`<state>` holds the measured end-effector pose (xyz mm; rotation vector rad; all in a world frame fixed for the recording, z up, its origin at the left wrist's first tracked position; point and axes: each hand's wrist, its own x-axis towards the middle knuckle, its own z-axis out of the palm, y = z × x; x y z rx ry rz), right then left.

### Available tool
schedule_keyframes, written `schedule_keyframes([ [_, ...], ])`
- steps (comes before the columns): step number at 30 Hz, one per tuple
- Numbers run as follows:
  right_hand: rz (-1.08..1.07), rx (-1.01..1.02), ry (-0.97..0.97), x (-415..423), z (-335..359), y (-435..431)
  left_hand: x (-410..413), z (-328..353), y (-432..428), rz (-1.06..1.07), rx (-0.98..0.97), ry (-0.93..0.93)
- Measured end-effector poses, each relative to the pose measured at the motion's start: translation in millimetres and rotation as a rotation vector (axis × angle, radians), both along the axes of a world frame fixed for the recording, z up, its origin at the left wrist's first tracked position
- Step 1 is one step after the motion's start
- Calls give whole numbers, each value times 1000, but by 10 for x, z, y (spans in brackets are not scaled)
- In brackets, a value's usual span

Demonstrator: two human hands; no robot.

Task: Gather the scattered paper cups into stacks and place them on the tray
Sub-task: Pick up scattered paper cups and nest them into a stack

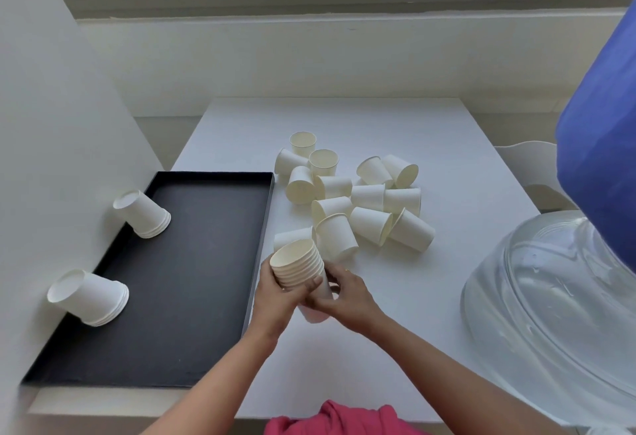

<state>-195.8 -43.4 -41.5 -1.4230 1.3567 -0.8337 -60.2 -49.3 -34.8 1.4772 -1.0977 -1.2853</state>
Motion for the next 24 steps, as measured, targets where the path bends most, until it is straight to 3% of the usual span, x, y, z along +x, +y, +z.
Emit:
schedule_keyframes([
  [8, -92, -63, 176, 27, -74, -295, 306, -78, -4, 230, -52, -173],
  [15, -220, 9, 355, 289, -102, -654, 409, -111, 35, 204, -91, -207],
  [24, -277, 86, 342, 298, -76, -784, 428, -116, 15, 127, -110, -265],
])
